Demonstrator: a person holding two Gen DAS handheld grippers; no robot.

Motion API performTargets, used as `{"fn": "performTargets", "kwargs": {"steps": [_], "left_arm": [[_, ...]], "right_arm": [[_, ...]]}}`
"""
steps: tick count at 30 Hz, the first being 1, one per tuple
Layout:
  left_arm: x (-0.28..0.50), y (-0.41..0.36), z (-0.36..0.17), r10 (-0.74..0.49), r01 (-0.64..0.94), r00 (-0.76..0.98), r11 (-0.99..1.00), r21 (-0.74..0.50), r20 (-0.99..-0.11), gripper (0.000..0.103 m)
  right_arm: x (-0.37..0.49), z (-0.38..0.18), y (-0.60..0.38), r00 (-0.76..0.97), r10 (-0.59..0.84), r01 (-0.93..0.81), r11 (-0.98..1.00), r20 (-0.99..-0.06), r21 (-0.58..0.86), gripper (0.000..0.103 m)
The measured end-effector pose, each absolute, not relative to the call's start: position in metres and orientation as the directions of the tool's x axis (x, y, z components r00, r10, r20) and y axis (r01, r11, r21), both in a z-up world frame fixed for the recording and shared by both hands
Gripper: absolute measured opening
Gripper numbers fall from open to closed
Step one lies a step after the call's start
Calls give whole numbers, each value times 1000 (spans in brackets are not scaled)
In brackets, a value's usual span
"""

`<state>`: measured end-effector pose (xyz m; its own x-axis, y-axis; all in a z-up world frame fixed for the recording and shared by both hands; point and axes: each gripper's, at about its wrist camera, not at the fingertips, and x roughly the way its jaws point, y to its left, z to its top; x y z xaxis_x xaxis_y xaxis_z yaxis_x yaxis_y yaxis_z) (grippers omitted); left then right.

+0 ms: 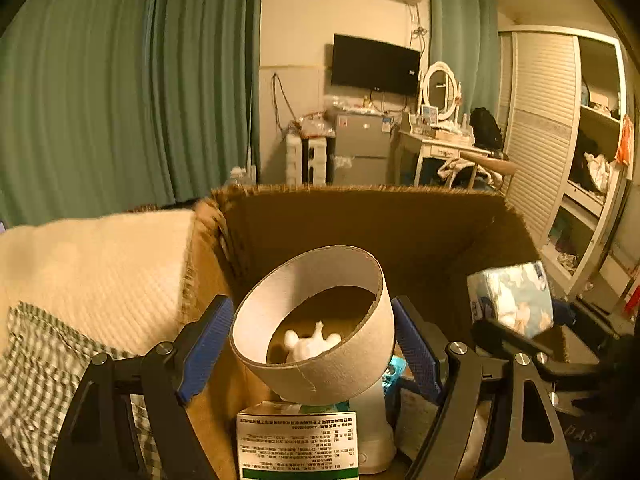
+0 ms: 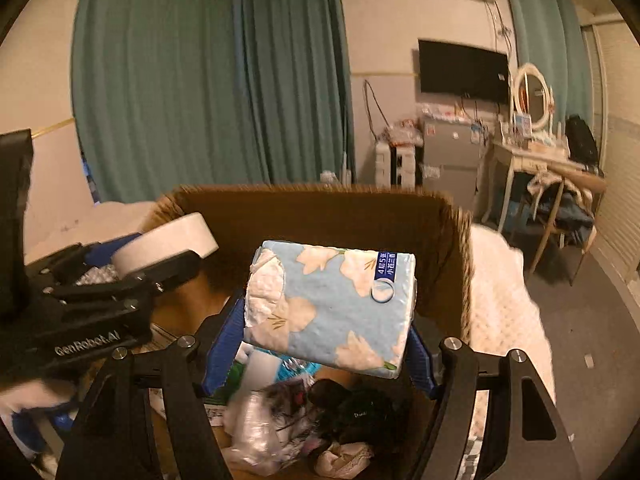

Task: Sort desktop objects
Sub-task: 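Carry the tape roll and tissue pack over the cardboard box with both tools, then open both tools to drop the tape roll and tissue pack into the box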

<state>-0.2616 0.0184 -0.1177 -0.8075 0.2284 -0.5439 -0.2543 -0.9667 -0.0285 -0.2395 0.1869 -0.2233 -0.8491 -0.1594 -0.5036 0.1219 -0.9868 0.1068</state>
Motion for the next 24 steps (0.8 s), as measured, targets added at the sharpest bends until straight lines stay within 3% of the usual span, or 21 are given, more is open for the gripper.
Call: {"fn": "performTargets", "kwargs": {"steps": [7,10,17,24], "left_arm": [[-261,25,-129,222,-266,-797,-964,-2,-562,85],[-258,22,-130,237,-277,-795,-961,-14,-558,94],[-239,18,-120,234,-259,-823,-966,-24,-517,102],[-208,11,-82,238,-251,-868,-967,-27,-437,103]], "right_arm": [[-244,-239,188,-820,-170,128,-985,-547,113,72],[-242,-240,189,-824,-177,134,-984,-539,119,80],[-223,-223,198,-867,-108,77,-994,-487,83,87],[-197,-186,210,-909,-74,43,-996,-411,84,91]]}}
